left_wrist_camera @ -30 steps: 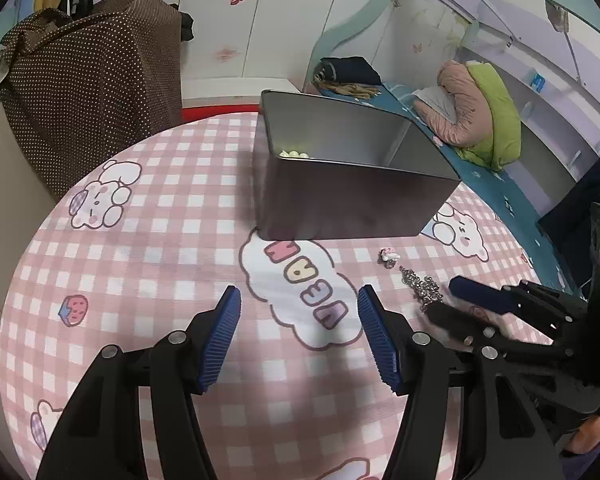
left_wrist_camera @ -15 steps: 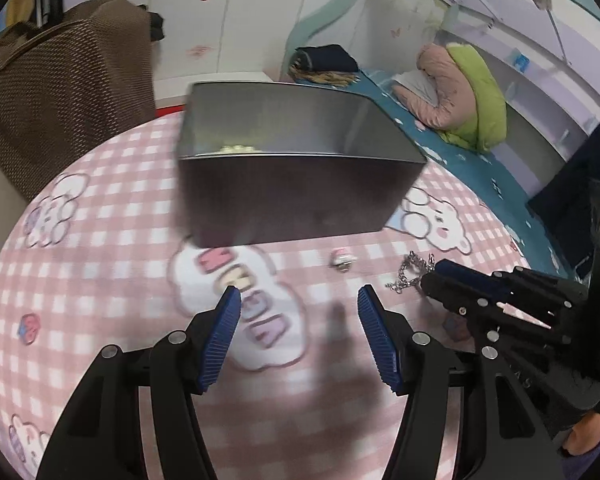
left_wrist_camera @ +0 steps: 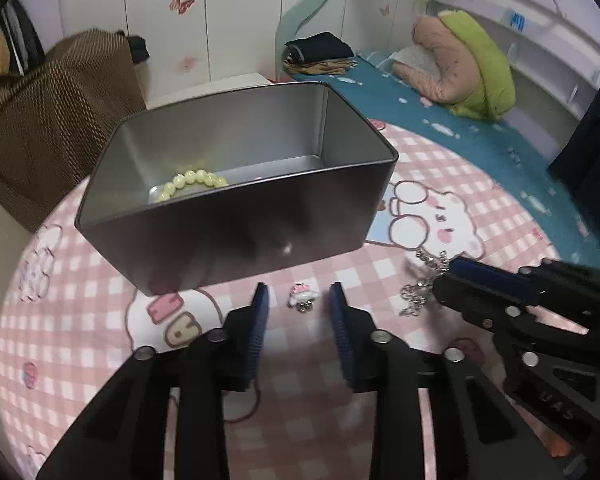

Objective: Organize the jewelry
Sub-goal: 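Grasp the silver chain with the right tool while the left tool grasps the small pink charm, then lower the silver chain and pink charm into the grey box with both tools and release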

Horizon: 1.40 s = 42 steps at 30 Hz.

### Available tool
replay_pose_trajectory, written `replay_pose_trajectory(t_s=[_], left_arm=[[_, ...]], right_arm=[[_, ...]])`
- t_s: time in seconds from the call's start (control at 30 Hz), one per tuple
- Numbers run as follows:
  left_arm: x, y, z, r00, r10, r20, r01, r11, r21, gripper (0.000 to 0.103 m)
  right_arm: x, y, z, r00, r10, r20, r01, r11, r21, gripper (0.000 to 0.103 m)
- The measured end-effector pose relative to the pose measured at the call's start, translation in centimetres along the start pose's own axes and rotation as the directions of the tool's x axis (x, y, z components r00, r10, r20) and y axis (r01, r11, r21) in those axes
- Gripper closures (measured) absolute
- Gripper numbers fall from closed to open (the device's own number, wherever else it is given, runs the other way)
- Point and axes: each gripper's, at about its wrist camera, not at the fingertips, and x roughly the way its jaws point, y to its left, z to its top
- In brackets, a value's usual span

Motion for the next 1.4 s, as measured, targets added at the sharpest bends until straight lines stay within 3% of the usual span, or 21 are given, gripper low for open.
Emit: replay_pose_trajectory(t_s=[0.03, 0.1, 0.4, 0.73, 0.9, 1.13, 1.4], left_arm=[[0.0, -0.2, 0.0, 1.000, 0.023, 0.004, -0.023, 1.000, 0.016, 0.088], [-0.1, -0.2, 0.0, 1.000, 0.022, 0.007, -0.022, 0.999, 0.023, 0.092], [-1.4, 1.3, -0.5, 0.997, -0.075, 0.016, 0.075, 0.997, -0.023, 0.093], [-8.4, 2.9, 0.9, 0.974, -0.139, 0.177, 0.144, 0.989, -0.019, 0.092], [-9.7, 5.3, 3.6, 0.966, -0.121, 0.228, 0.133, 0.991, -0.035, 0.092], [-6.2, 7.6, 5.4, 0.981, -0.110, 0.158, 0.123, 0.989, -0.080, 0.092], [-3.6, 7.8, 5.0, 0.989, -0.093, 0.115, 0.102, 0.992, -0.077, 0.090]], right_arm=[[0.0, -0.1, 0.0, 1.000, 0.006, 0.003, -0.006, 1.000, 0.002, 0.088], [-0.1, 0.0, 0.0, 1.000, 0.008, 0.005, -0.008, 1.000, 0.003, 0.088], [-2.1, 0.1, 0.5, 0.999, 0.021, 0.047, -0.022, 1.000, 0.015, 0.088], [-6.8, 2.6, 4.1, 0.984, 0.035, 0.175, -0.028, 0.999, -0.039, 0.088], [-7.3, 4.1, 7.2, 0.972, 0.058, 0.228, -0.046, 0.997, -0.054, 0.088], [-4.7, 6.1, 9.9, 0.974, 0.070, 0.215, -0.057, 0.996, -0.065, 0.088], [-0.7, 6.2, 9.8, 0.986, 0.061, 0.153, -0.056, 0.998, -0.039, 0.087]])
